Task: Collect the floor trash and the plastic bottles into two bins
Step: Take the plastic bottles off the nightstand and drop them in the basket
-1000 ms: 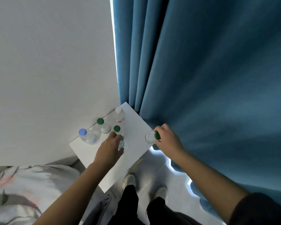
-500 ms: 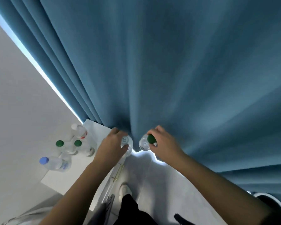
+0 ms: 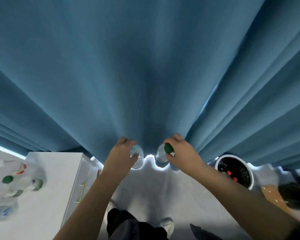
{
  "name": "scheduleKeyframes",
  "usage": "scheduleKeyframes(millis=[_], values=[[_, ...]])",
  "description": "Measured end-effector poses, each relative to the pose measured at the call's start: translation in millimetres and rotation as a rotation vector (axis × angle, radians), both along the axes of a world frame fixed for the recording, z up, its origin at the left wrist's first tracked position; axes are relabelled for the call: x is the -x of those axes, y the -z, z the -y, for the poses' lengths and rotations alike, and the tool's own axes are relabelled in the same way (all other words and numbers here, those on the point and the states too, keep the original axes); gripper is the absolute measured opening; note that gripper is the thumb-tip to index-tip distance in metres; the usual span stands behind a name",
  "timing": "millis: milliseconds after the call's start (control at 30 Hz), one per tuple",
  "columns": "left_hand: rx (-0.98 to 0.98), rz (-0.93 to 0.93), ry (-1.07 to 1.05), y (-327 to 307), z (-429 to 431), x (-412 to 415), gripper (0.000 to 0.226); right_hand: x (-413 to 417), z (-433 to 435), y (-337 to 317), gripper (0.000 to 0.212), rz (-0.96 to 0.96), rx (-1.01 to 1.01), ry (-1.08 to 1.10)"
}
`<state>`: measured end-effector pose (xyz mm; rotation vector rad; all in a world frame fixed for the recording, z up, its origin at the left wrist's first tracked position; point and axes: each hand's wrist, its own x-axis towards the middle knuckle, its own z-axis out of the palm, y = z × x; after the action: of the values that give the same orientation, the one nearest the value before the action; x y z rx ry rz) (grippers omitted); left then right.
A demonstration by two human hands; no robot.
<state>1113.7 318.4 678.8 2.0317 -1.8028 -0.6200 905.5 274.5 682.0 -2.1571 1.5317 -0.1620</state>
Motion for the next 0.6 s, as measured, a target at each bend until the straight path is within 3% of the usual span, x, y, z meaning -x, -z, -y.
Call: scheduleKeyframes(millis=[600], values=[[-0.022, 0.0, 0.605, 9, 82, 287, 0.027, 280, -55, 22, 0.037, -0.004, -0.019, 0.684]])
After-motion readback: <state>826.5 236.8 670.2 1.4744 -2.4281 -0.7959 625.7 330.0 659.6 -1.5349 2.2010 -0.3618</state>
